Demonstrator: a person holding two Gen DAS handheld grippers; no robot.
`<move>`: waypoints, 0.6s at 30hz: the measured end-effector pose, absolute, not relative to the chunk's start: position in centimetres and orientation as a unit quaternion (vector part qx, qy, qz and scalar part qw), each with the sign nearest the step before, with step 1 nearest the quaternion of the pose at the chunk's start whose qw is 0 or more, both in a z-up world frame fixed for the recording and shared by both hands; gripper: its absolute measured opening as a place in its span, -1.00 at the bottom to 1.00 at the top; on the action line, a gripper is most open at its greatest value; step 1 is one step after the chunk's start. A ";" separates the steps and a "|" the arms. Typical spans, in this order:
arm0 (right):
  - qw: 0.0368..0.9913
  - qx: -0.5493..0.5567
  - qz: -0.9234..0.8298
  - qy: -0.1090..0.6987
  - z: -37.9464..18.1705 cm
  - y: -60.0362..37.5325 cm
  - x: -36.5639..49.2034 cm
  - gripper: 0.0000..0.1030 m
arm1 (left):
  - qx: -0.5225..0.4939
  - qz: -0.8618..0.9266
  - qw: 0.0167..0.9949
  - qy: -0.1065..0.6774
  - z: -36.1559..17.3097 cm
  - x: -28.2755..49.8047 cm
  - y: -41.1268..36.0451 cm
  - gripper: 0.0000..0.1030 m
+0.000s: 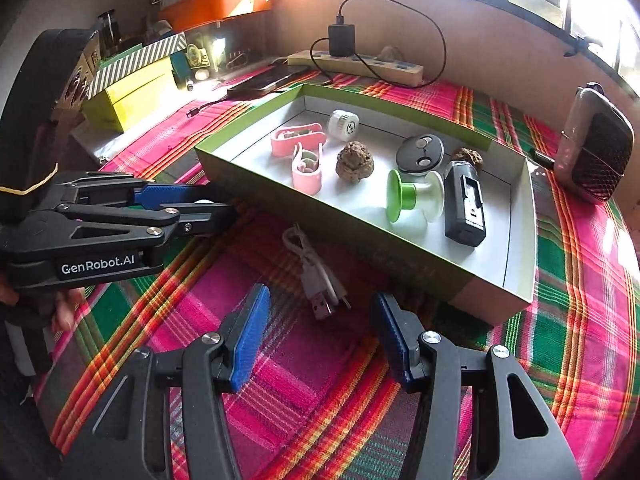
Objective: Organize objects
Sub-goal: 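Grasp the white egg-shaped object with the left gripper while the right gripper grasps the white USB cable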
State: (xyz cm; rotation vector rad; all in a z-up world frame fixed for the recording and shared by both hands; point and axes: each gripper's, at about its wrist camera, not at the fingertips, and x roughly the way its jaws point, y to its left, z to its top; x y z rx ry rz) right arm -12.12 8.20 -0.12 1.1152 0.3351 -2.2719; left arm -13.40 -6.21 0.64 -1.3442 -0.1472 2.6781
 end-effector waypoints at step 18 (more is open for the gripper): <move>0.276 0.412 -0.857 0.138 -0.4 6.9 -12.8 0.05 | -0.438 0.896 0.073 -0.033 0.5 -13.0 -6.1 -0.32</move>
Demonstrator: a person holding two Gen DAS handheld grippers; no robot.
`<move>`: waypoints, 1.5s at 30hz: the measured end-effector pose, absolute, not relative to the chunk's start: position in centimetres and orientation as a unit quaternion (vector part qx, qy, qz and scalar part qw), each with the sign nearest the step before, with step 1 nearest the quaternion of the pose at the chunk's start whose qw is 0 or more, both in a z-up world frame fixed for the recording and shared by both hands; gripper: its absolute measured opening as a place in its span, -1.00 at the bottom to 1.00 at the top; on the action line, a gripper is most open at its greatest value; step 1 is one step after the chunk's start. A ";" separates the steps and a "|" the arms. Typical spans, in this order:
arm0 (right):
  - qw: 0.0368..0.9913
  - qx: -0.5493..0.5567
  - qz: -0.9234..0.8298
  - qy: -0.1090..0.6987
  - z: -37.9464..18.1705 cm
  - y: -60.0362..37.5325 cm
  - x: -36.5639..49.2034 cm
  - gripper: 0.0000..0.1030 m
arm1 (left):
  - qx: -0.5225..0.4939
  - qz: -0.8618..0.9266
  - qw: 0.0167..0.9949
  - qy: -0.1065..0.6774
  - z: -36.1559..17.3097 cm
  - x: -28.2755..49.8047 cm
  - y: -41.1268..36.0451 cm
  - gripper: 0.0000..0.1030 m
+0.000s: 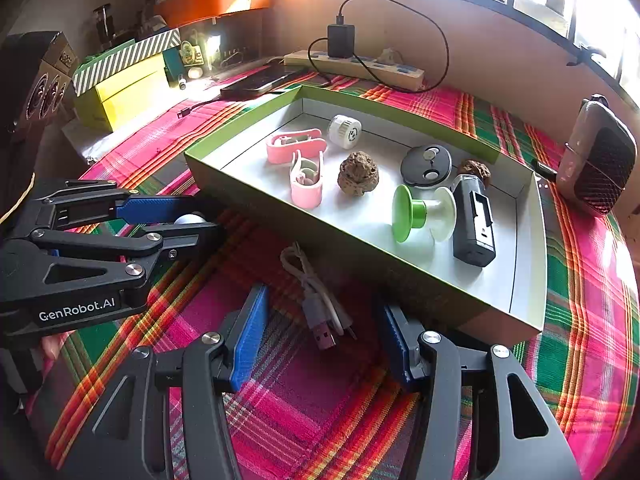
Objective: Organize objects
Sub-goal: 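Grasp the white egg-shaped object with the left gripper while the right gripper grasps the white USB cable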
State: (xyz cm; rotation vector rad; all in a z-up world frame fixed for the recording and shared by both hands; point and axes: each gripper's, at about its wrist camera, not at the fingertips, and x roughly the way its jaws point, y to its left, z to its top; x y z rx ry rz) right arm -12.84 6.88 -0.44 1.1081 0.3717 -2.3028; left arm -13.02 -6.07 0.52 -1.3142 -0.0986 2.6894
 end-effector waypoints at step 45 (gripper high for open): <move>0.286 0.405 -0.856 0.142 -0.3 6.3 -12.1 -0.62 | -0.433 0.899 0.064 -0.016 0.6 -12.7 -5.9 -0.44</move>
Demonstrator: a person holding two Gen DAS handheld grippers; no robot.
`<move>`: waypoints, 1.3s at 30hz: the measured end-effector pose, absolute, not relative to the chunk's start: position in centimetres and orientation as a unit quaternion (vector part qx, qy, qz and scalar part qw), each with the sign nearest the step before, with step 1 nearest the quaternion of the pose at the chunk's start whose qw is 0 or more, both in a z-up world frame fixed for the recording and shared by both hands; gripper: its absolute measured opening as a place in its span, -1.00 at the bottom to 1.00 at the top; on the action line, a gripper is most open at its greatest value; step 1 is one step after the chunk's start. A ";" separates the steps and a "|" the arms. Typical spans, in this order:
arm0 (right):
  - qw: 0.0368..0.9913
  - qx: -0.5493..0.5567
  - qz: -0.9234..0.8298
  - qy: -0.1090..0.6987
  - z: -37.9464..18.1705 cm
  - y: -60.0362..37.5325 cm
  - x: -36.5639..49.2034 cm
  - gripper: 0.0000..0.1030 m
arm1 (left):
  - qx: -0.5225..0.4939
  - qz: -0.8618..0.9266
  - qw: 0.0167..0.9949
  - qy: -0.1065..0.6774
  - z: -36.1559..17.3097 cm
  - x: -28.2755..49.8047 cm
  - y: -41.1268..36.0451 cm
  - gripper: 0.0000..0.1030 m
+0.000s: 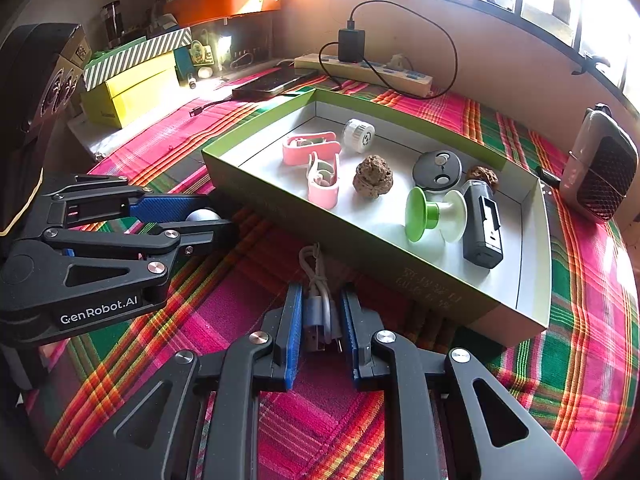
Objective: Organize objects
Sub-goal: 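Grasp the white egg-shaped object with the left gripper while the right gripper grasps the white USB cable, then carry the white egg and white cable up and over the box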
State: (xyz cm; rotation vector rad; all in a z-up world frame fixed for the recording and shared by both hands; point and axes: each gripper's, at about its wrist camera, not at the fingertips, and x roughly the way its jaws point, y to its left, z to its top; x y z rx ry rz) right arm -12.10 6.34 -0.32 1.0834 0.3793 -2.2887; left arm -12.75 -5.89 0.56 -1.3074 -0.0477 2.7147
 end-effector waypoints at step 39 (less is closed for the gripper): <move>0.295 0.382 -0.873 0.065 2.9 9.8 -11.7 -0.94 | -0.389 0.918 0.079 -0.002 4.2 -12.1 -4.0 -0.44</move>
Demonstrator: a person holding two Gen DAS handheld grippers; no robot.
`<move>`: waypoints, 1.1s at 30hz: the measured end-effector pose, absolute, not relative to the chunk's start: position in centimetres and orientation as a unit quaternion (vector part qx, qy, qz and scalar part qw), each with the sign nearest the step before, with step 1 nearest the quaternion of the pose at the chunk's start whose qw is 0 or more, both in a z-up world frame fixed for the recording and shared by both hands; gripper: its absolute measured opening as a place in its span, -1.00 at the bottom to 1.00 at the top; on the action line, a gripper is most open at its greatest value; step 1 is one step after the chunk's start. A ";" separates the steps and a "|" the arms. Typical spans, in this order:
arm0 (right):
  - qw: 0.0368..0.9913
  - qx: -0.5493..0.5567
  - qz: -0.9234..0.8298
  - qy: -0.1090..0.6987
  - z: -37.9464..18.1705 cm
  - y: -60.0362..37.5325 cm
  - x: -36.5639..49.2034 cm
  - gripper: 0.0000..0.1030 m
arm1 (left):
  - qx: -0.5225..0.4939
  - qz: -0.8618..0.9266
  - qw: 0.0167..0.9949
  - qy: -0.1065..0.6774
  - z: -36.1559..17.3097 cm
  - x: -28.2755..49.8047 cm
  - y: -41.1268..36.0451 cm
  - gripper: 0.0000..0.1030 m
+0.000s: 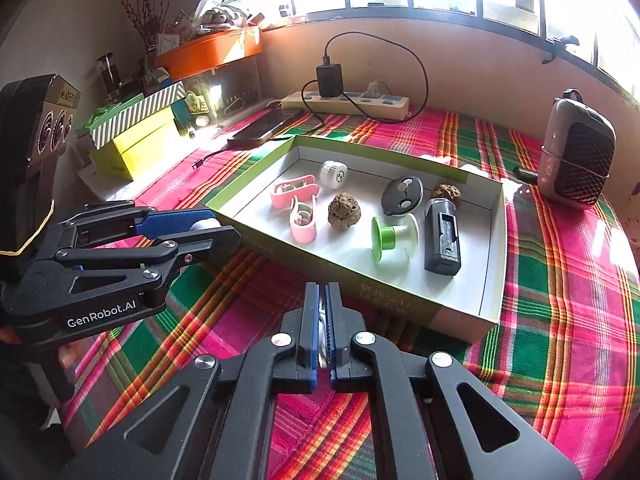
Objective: Organize objects
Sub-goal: 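Carry the white egg and white cable up and over the box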
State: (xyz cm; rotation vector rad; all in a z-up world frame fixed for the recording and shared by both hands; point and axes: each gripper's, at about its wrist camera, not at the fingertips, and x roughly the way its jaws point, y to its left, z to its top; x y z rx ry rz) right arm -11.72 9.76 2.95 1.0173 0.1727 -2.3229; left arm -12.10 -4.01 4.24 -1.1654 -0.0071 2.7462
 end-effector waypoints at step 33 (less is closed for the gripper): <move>0.281 0.423 -0.854 0.118 -0.1 9.1 -10.6 -0.61 | -0.403 0.912 0.078 -0.001 3.3 -12.1 -3.5 -0.44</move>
